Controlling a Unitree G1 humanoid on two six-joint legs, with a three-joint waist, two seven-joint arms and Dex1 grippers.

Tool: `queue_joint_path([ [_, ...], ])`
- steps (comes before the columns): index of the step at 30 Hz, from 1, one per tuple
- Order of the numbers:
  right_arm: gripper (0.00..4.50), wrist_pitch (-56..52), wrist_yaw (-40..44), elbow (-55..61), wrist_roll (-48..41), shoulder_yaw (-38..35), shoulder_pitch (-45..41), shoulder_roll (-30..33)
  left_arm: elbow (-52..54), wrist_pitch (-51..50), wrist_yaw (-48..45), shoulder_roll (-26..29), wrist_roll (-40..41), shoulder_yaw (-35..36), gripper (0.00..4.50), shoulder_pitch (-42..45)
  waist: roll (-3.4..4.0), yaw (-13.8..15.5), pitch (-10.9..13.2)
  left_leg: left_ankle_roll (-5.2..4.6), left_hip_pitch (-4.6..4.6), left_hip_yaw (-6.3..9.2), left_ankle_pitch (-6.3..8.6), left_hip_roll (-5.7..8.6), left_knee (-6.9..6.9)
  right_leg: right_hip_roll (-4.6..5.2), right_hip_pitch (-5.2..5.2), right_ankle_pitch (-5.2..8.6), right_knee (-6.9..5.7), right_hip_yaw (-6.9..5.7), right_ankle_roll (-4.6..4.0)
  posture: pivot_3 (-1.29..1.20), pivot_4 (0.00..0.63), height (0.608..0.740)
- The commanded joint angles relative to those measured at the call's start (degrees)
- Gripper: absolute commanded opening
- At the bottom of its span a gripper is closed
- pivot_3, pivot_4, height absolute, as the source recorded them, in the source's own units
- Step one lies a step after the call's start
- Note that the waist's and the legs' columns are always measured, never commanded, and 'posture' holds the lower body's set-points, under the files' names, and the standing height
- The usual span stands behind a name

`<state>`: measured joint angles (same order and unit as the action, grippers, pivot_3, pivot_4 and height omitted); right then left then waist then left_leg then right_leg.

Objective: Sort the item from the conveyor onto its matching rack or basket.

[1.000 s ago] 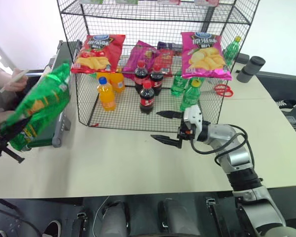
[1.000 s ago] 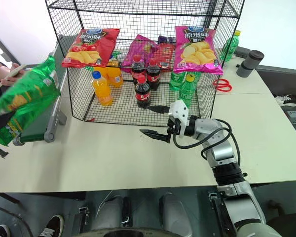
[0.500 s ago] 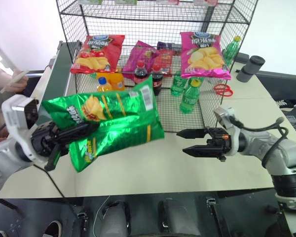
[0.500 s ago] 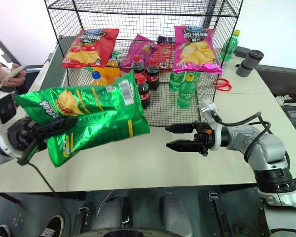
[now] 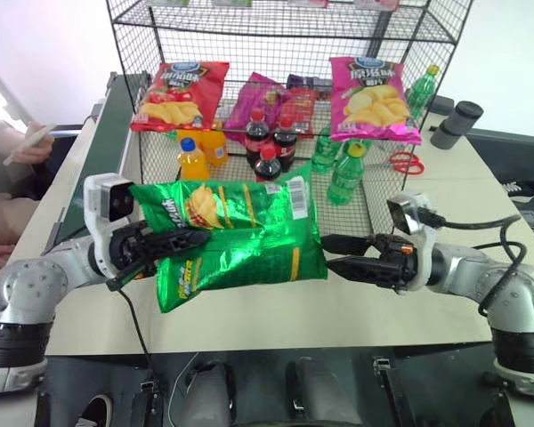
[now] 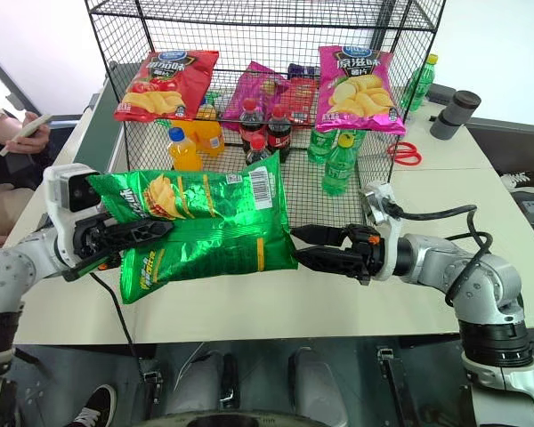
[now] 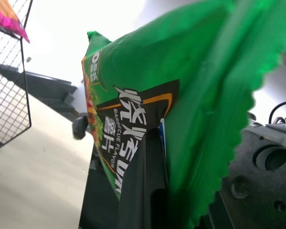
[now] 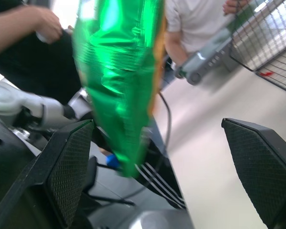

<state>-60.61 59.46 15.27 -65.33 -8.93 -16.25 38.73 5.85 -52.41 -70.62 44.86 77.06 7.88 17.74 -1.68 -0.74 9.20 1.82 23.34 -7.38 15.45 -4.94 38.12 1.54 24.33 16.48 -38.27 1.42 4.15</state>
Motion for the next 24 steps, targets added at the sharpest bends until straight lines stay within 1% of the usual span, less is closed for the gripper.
queue_joint_path([
  [1,4.5,-2.2,-1.41,2.27,-4.18,-0.24,-0.63,-0.65,0.85,-0.55,-1.93,-1.26,-2.19,-0.19,0.01,1.46,0.0,-0.01,0.0,0.0,0.01,0.01,0.0,0.0,0.0,0.0,0.0,0.0,0.0,0.0,0.0,0.0,0.15,0.74],
  [5,4.5,-4.18,-2.4,2.15,-5.8,1.03,-1.63,-1.06,1.04,-0.49,-2.6,-2.57,-4.38,0.15,0.01,1.61,0.0,-0.09,0.0,0.0,0.01,0.01,0.0,0.0,0.0,-0.01,0.0,0.0,0.01,0.0,0.0,0.0,0.15,0.74],
  [11,4.5,-4.28,-2.21,1.47,-3.58,3.56,-3.11,-1.12,1.22,-0.24,-3.49,-3.45,-7.05,0.63,0.01,1.6,0.0,-0.03,0.0,0.0,0.01,0.02,0.0,0.0,0.0,0.0,0.0,0.0,0.02,0.0,0.0,0.0,0.15,0.74],
  [14,3.65,-4.0,-1.85,1.23,-2.65,4.19,-3.11,-0.77,1.19,0.11,-3.79,-3.63,-8.23,0.98,0.0,1.39,0.0,0.04,0.0,0.0,0.03,0.03,0.0,0.0,0.0,0.0,0.0,0.0,0.04,0.0,0.0,0.0,0.15,0.74],
  [15,3.27,-4.24,-2.01,1.04,-2.81,4.15,-3.16,-0.86,1.08,0.42,-3.91,-3.72,-8.74,1.13,0.0,1.31,-0.01,0.03,0.0,0.0,0.04,0.03,0.0,0.0,0.0,0.01,0.0,0.0,0.04,0.0,0.0,0.0,0.15,0.74],
  [16,2.73,-4.46,-2.14,0.88,-2.88,4.11,-3.24,-0.94,0.96,0.71,-4.01,-3.77,-9.25,1.19,0.0,1.22,0.0,0.02,0.0,0.0,0.04,0.02,0.0,0.0,0.0,0.01,0.0,0.0,0.05,0.0,0.0,0.0,0.15,0.74],
  [17,2.29,-4.37,-1.96,0.9,-2.63,4.23,-3.26,-0.91,0.86,0.96,-4.07,-3.9,-9.68,1.29,0.0,1.16,0.0,0.01,0.0,0.0,0.04,0.03,0.0,0.0,0.0,0.01,0.0,0.0,0.05,0.0,0.0,0.0,0.15,0.74],
  [19,1.2,-4.57,-2.11,0.56,-2.61,4.25,-3.48,-1.1,0.93,1.93,-4.33,-4.18,-10.83,1.28,0.0,0.96,0.0,0.01,0.0,0.0,0.04,0.03,0.0,0.0,0.0,0.0,0.0,0.0,0.05,0.0,0.0,0.0,0.15,0.74],
  [20,0.82,-4.53,-2.05,0.47,-2.49,4.3,-3.54,-1.14,0.94,2.21,-4.44,-4.31,-11.21,1.28,0.0,0.89,-0.01,0.0,0.0,0.0,0.04,0.04,0.0,0.0,0.0,0.0,0.0,0.0,0.05,0.0,0.0,0.0,0.15,0.74],
  [21,0.19,-4.07,-1.74,0.53,-1.9,4.53,-3.54,-1.1,0.94,2.38,-4.53,-4.39,-11.53,1.26,0.0,0.82,0.0,0.0,0.0,0.0,0.04,0.03,0.0,0.0,0.0,0.0,0.0,0.0,0.05,0.0,0.0,0.0,0.15,0.74],
  [22,0.04,-3.85,-1.59,0.43,-1.42,4.73,-3.58,-1.04,0.84,2.6,-4.56,-4.5,-11.94,1.23,0.0,0.83,-0.01,-0.01,0.0,0.0,0.04,0.03,0.0,0.0,0.0,0.01,0.0,0.0,0.05,0.0,0.0,0.0,0.15,0.74],
  [24,0.04,-2.67,-1.38,0.06,-0.1,4.72,-3.86,-1.21,0.0,1.07,-4.14,-3.57,-12.39,1.13,0.0,0.7,-0.01,-0.04,0.0,0.0,0.04,0.04,0.0,0.0,0.0,0.0,0.0,0.0,0.05,-0.01,0.0,0.0,0.15,0.74],
])
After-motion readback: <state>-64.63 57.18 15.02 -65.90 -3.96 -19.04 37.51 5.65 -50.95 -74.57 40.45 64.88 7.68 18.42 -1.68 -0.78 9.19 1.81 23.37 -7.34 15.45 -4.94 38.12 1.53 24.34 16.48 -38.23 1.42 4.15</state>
